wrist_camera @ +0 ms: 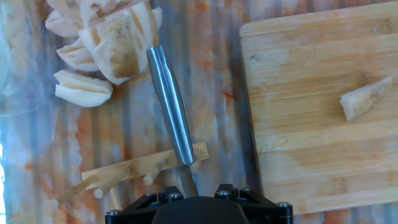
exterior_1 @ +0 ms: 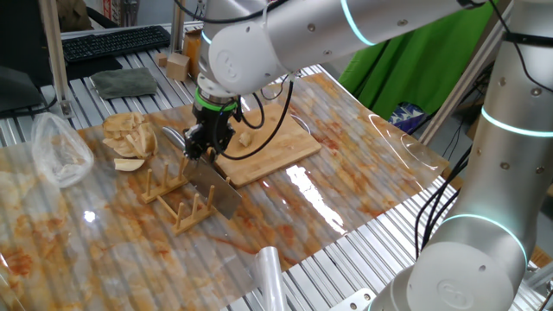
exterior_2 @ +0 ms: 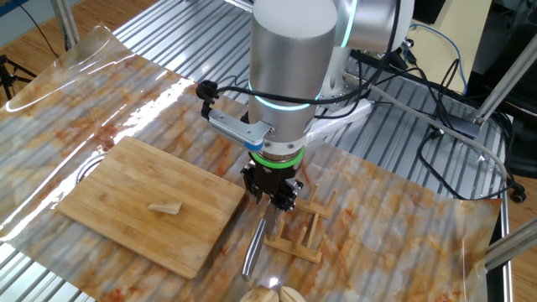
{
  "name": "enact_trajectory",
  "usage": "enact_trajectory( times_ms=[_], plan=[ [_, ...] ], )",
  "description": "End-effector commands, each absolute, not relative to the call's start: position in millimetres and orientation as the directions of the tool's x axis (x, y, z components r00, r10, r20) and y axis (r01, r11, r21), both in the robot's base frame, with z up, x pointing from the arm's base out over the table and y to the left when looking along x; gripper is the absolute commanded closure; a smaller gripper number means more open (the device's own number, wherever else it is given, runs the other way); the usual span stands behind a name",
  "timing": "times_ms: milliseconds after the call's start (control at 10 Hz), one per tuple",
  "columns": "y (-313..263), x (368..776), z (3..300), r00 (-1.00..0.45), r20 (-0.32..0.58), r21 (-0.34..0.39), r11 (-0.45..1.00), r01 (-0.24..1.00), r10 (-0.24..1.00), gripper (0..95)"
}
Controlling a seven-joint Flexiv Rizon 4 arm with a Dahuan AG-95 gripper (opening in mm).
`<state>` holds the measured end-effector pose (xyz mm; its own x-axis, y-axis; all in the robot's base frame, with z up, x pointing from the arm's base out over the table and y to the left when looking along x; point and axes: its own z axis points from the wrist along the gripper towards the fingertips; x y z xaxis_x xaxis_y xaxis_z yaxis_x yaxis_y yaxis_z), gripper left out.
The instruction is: Slice the lotus root
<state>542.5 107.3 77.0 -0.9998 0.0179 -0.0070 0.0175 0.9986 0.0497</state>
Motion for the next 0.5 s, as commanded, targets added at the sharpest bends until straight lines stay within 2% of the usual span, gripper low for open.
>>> enact_trajectory(
  times_ms=[100, 500],
  plan=[
    [106.6, 541.4, 74.6, -1.0, -0.006, 0.051, 0.999, 0.018, 0.018, 57.0],
    [107.6, 540.2, 62.9, -1.0, -0.009, 0.053, 0.999, 0.01, 0.01, 57.0]
  ],
)
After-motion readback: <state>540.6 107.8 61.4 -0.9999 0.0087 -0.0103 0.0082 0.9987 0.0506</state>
